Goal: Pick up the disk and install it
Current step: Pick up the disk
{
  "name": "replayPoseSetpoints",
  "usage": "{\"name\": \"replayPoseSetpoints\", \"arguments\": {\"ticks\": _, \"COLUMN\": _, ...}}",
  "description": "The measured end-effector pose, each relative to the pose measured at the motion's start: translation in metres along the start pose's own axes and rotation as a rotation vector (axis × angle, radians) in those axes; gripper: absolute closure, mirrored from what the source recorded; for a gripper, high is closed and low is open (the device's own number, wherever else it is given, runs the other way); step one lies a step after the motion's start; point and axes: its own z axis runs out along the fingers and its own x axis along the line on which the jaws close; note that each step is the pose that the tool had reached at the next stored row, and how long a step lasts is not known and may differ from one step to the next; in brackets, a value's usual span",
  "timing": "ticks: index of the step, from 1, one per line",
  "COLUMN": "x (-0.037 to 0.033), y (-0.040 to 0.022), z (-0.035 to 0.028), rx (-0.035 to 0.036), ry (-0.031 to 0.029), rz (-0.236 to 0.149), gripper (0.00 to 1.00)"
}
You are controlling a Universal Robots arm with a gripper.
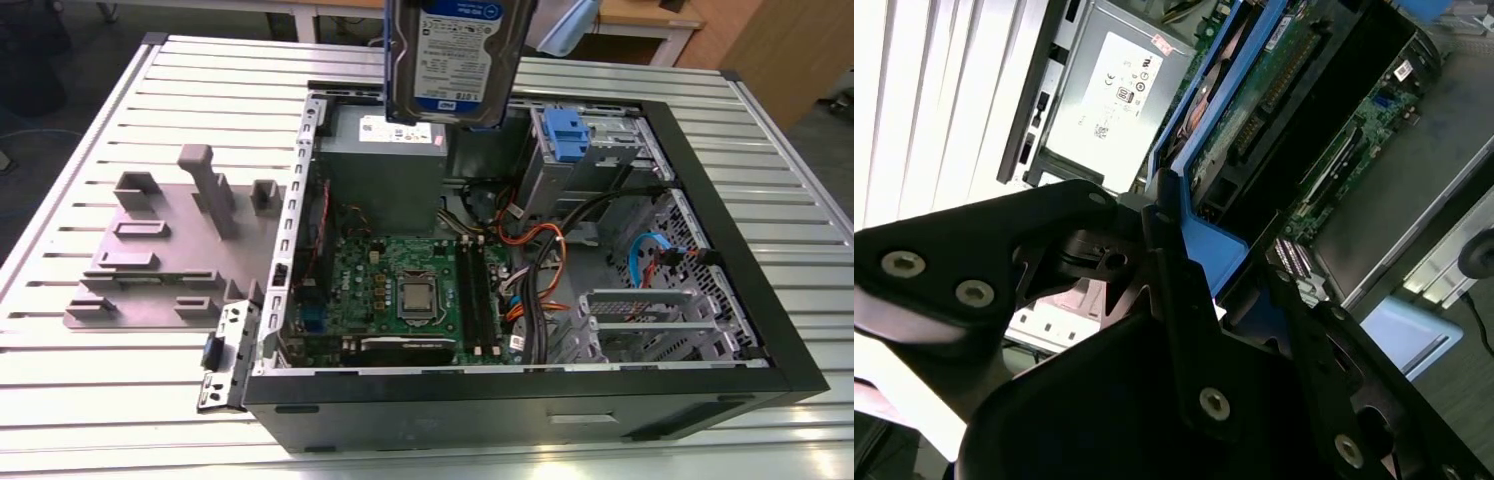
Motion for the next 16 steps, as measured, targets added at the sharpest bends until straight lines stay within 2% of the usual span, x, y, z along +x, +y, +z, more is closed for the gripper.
{"name": "replayPoseSetpoints", "arguments": {"ticks": 10, "x": 0.0137, "y": -0.0037, "z": -0.0003, "rx": 0.0003, "ry": 0.0000, "rz": 0.013, "gripper": 0.64}}
{"name": "replayPoseSetpoints", "arguments": {"ticks": 16, "x": 0.0193, "y": -0.0073, "z": -0.0004, "rx": 0.0005, "ry": 0.0000, "rz": 0.022, "gripper": 0.64}}
